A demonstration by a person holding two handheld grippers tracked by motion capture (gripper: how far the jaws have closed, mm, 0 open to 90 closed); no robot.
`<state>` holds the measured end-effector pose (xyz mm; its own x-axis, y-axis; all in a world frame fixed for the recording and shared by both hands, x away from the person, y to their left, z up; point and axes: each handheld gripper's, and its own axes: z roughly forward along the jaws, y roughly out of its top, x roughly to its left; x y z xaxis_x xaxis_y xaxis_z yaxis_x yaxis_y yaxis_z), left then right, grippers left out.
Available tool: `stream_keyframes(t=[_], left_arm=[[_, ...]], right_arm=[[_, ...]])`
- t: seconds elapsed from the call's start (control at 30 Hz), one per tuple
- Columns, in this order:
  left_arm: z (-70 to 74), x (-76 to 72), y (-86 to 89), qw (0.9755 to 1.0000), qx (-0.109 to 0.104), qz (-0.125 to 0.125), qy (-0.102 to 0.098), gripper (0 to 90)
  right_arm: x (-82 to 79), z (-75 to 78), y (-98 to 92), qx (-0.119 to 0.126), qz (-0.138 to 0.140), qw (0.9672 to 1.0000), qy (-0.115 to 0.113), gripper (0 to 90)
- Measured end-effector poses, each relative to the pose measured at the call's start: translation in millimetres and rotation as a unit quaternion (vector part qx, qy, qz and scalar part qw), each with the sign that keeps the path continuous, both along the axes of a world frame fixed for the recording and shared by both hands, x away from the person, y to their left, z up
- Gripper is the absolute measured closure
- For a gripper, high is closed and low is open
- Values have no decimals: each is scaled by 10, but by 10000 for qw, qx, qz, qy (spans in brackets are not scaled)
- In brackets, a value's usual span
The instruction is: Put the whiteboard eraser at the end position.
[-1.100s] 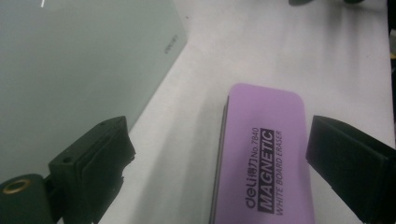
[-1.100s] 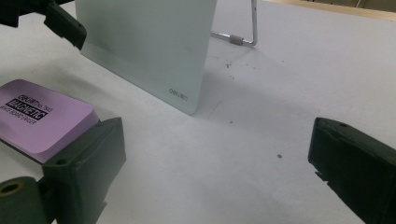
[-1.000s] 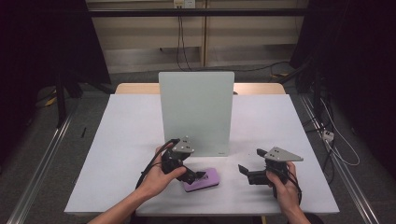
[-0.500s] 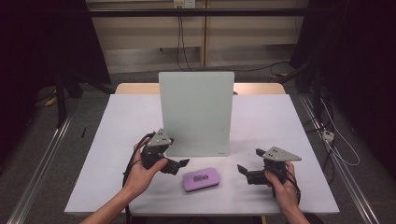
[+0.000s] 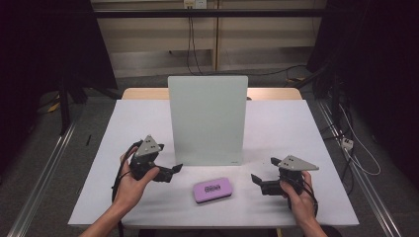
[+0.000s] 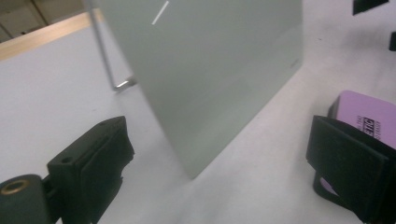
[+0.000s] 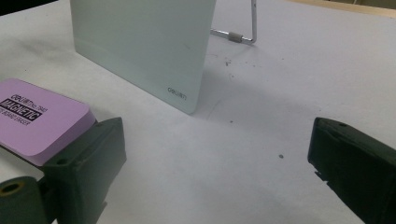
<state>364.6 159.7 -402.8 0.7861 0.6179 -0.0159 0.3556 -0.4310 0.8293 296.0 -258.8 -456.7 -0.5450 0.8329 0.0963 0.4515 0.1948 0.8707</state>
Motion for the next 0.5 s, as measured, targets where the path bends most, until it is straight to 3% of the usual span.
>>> stream_keyframes(t=[0.07,0.37,0.5], left_arm=[[5,-3,63,9999,-31,132,-36,61],[-34,-80,214,9995,-73,246,-184,62],[-58,-124,278,9993,-115,332,-155,62]], right_arm=[[1,0,0,8,-6,10000,16,43],[5,-2,1,1,-11,10000,11,43],[5,-4,3,-6,-11,10000,2,43]])
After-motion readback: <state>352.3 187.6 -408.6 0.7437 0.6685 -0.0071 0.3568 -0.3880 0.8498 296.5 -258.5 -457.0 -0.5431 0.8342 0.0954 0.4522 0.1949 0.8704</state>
